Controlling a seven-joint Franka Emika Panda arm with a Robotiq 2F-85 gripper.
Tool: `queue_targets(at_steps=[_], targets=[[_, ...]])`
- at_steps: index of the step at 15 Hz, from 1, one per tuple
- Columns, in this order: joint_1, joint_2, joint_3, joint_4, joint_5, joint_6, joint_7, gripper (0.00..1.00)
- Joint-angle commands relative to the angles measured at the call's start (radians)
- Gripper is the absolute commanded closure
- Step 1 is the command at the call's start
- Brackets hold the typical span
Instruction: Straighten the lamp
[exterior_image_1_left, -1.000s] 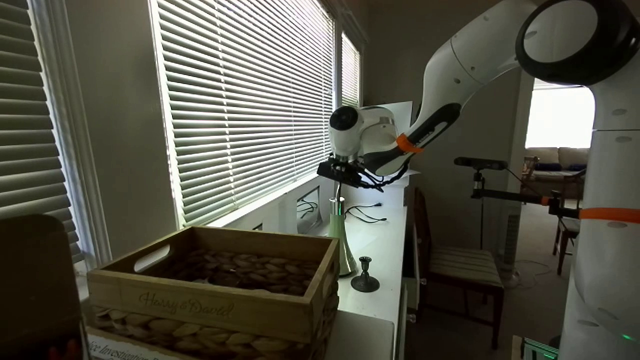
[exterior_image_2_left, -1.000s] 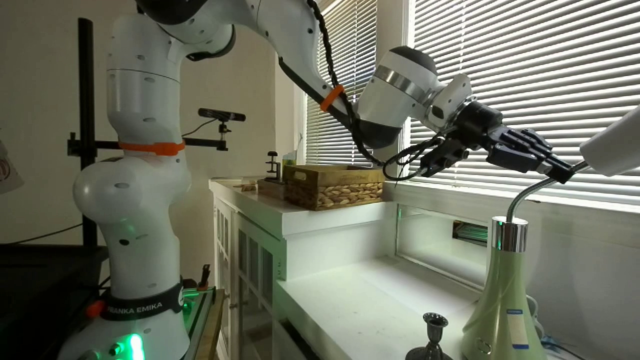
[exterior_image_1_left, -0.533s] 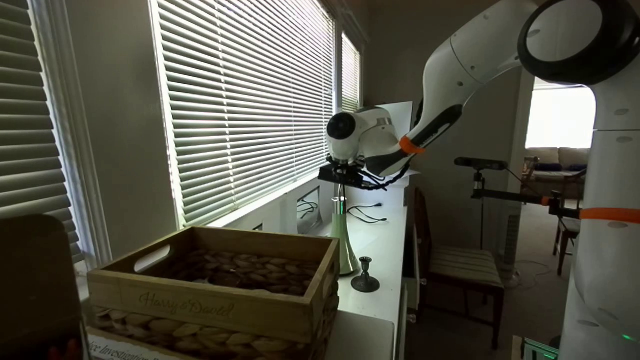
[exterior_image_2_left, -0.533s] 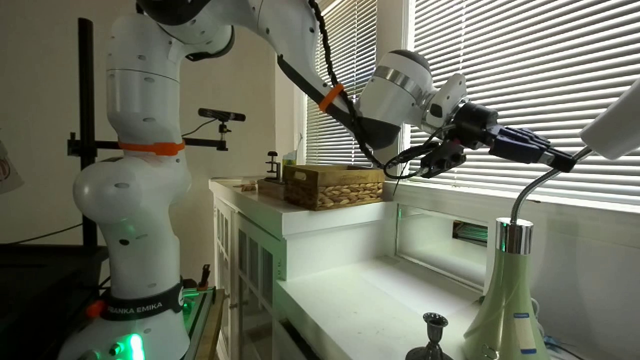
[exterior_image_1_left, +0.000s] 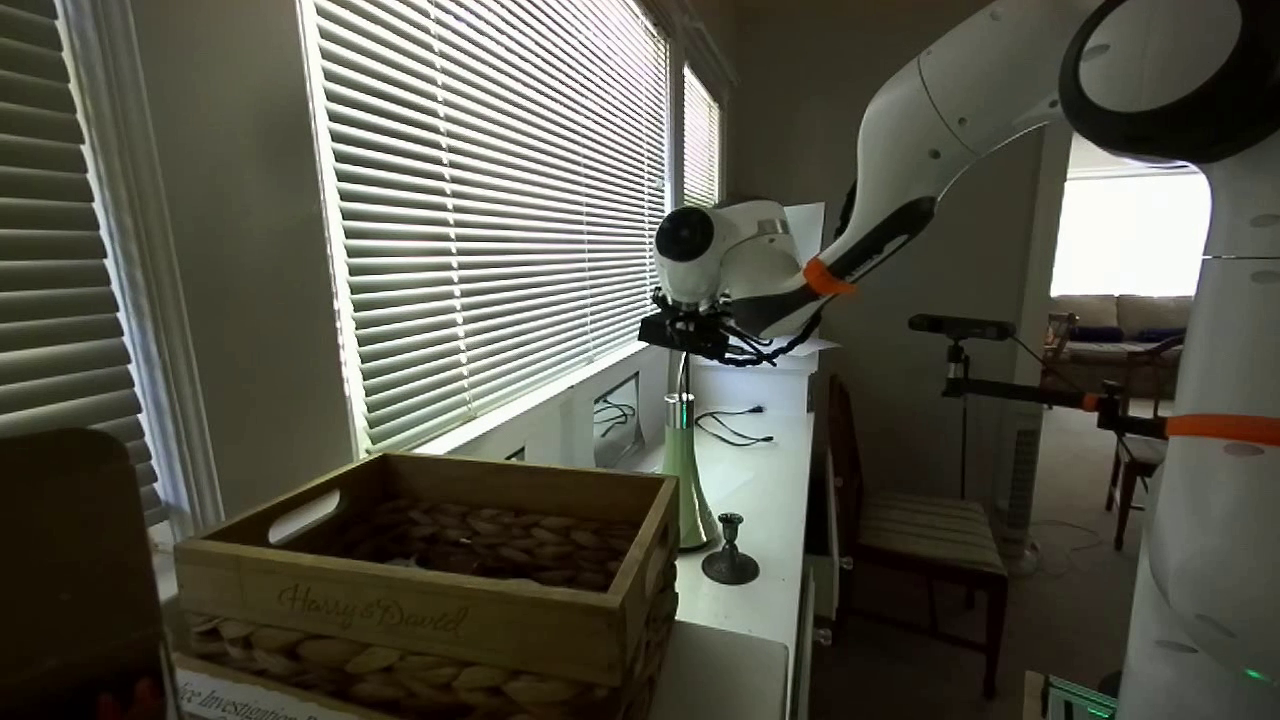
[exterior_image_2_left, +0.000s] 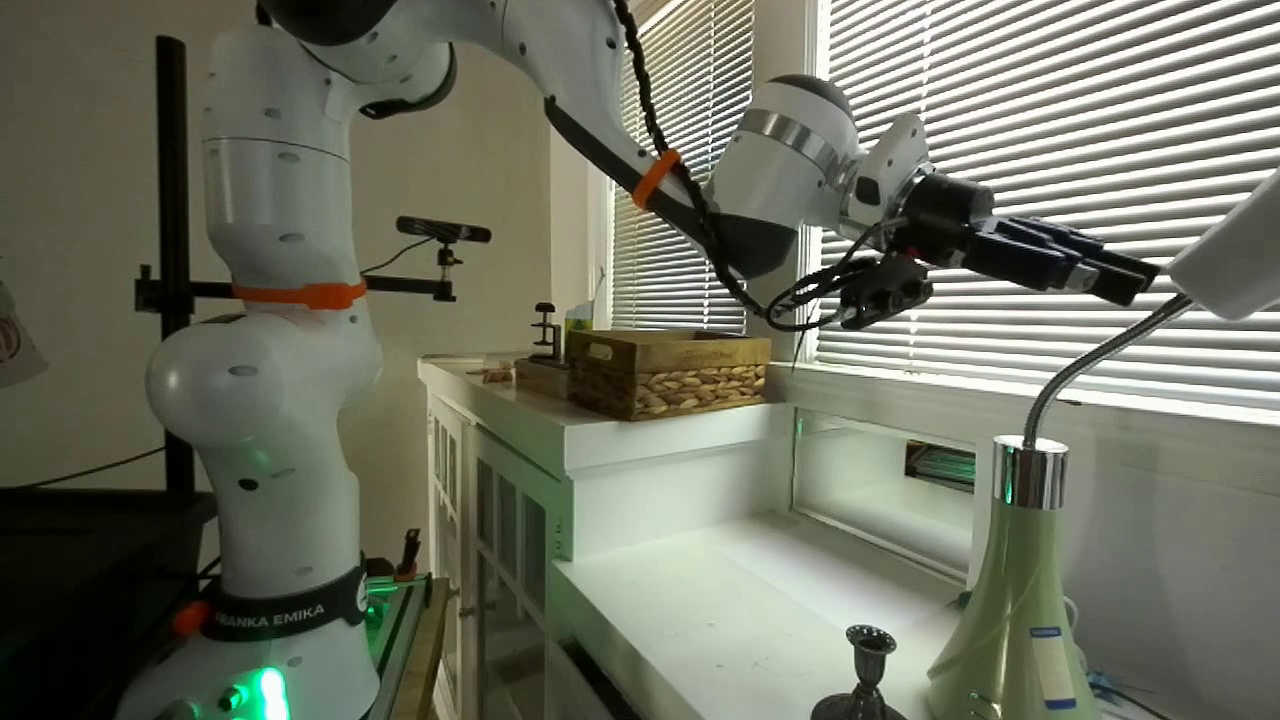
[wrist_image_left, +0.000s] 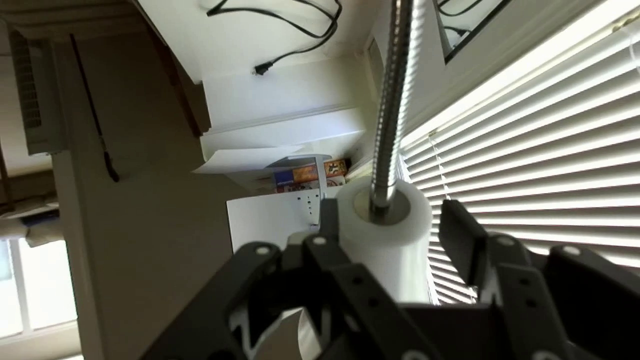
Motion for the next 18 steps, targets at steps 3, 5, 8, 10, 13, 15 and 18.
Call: queue_targets(at_steps=[3, 5, 8, 10, 13, 15, 18], targets=[[0.01, -0.098, 0.01, -0.086, 0.431, 0.041, -0.29, 0.01], [0.019, -0.125, 0.01, -0.105, 0.595, 0.03, -0.405, 0.0], [0.078, -0.168, -0.042, -0.125, 0.837, -0.027, -0.603, 0.0], [0.088, -0.198, -0.059, -0.113, 0.999, -0.109, -0.749, 0.0], [0.017, -0.239, -0.011, -0.084, 1.183, -0.29, -0.941, 0.0], [-0.002, -0.261, -0.005, -0.051, 1.242, -0.442, -1.042, 0.0], [-0.035, -0.283, 0.0, -0.003, 1.242, -0.65, -1.195, 0.0]])
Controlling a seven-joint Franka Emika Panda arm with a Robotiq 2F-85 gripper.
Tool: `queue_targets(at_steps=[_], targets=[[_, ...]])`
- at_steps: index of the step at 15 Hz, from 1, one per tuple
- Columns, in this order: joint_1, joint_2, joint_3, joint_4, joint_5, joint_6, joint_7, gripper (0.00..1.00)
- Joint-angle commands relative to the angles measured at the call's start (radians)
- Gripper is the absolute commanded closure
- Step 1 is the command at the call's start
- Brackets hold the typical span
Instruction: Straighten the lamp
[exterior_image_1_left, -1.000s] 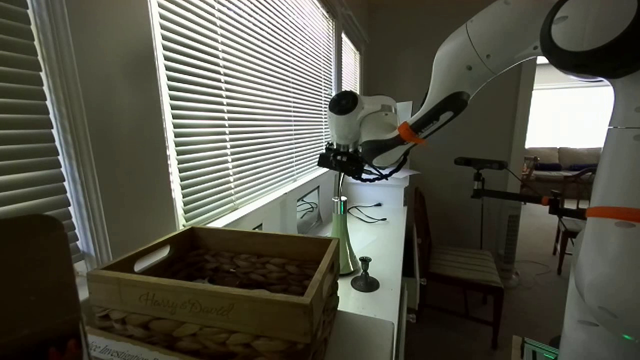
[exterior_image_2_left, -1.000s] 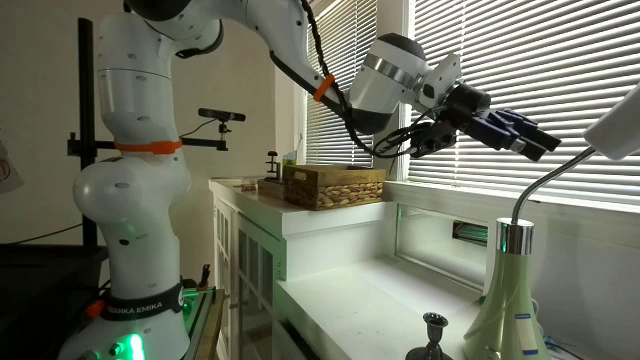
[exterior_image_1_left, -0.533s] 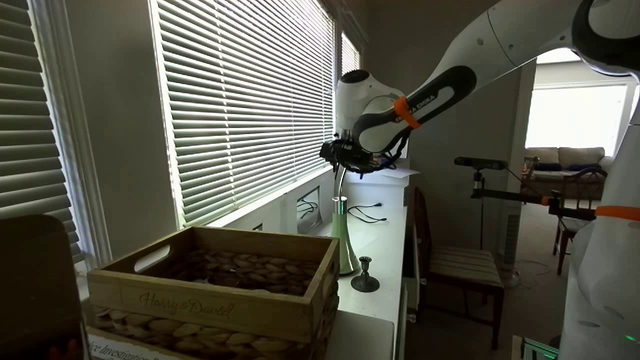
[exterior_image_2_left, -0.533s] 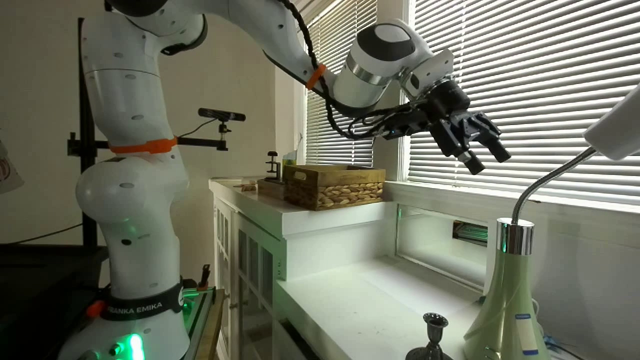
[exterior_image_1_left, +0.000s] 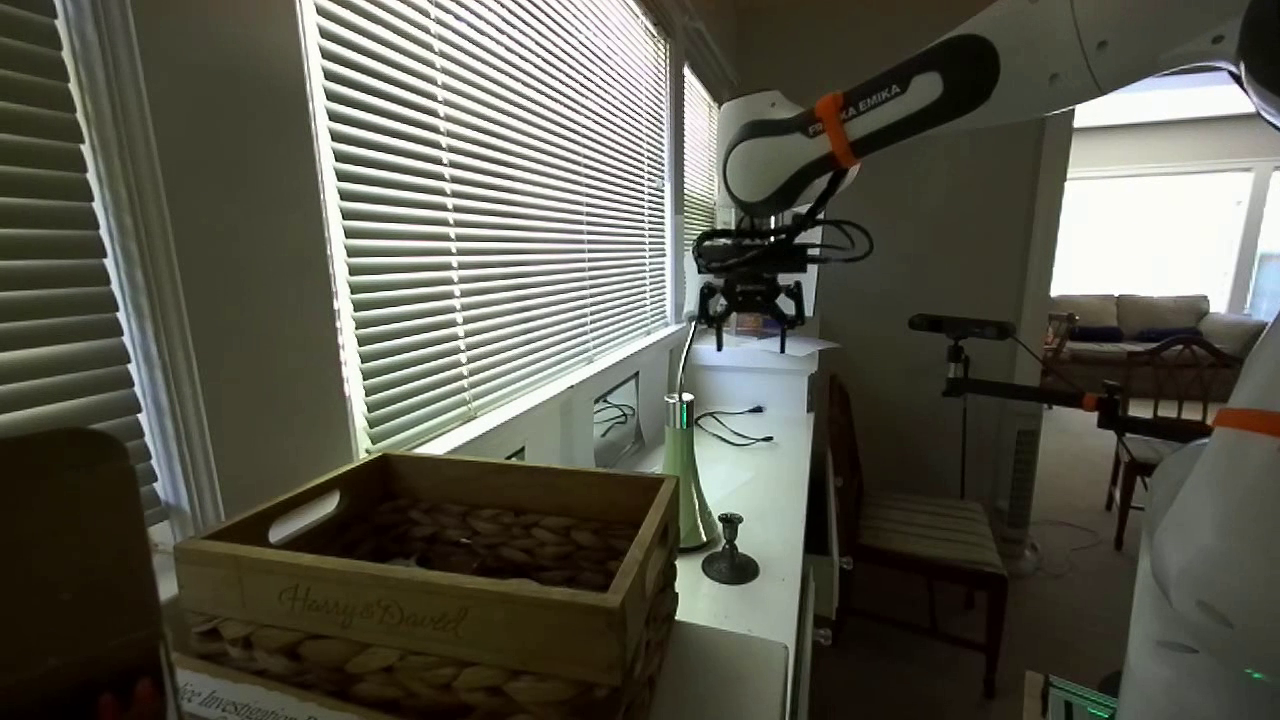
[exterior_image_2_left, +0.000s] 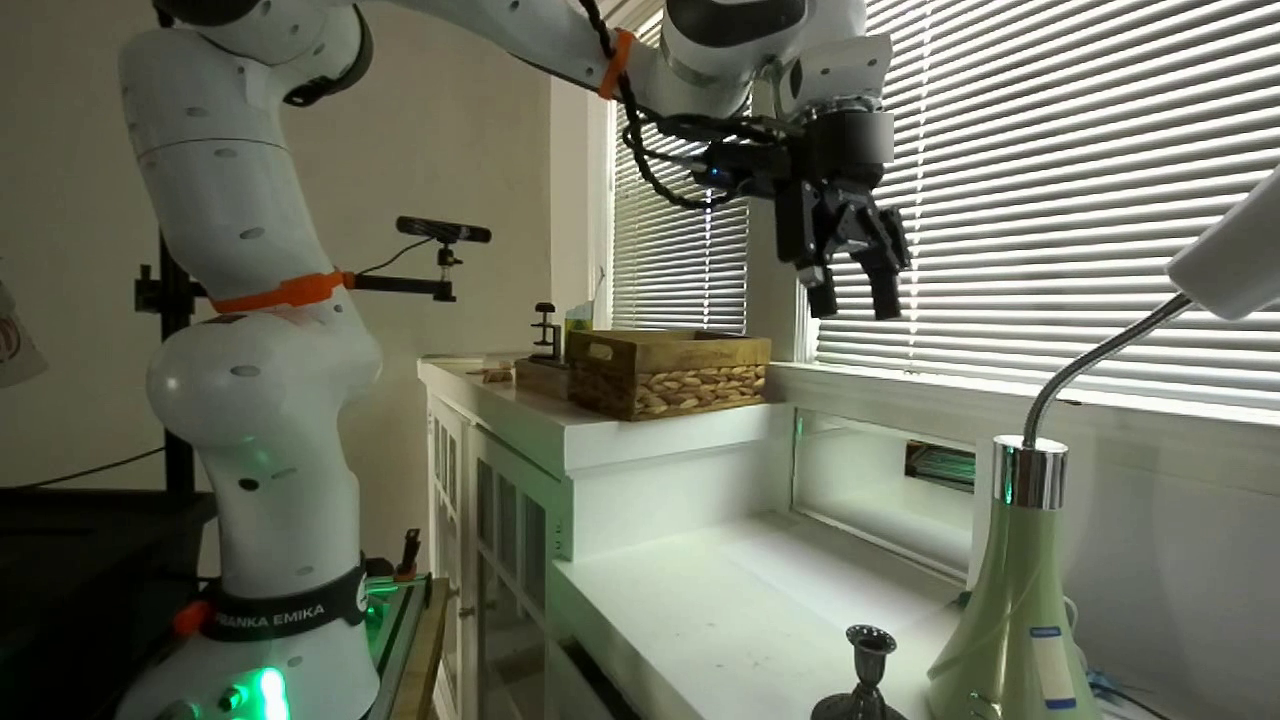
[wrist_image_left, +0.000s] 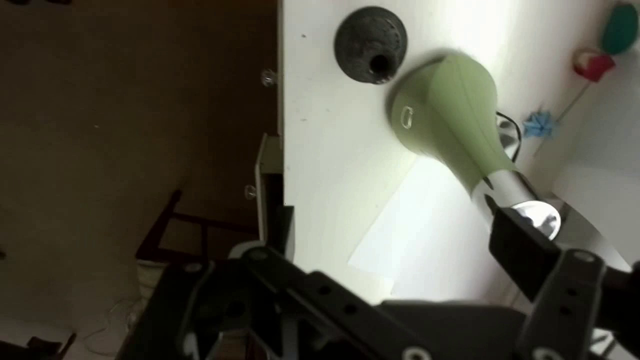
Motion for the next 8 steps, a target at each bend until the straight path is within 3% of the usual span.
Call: queue_targets(at_steps=[1, 4, 5, 8], targets=[[-0.051, -0.02, 0.023, 0.053, -0.005, -0.213, -0.186, 0.0], [-0.067, -0.012, 0.012, 0.067, -0.026, -0.226, -0.383, 0.0], [-0.082, -0.021, 0.031, 0.057, -0.002, -0.199, -0.293, 0.0], [-0.092, -0.017, 0.028, 0.057, -0.006, -0.199, -0.367, 0.0]])
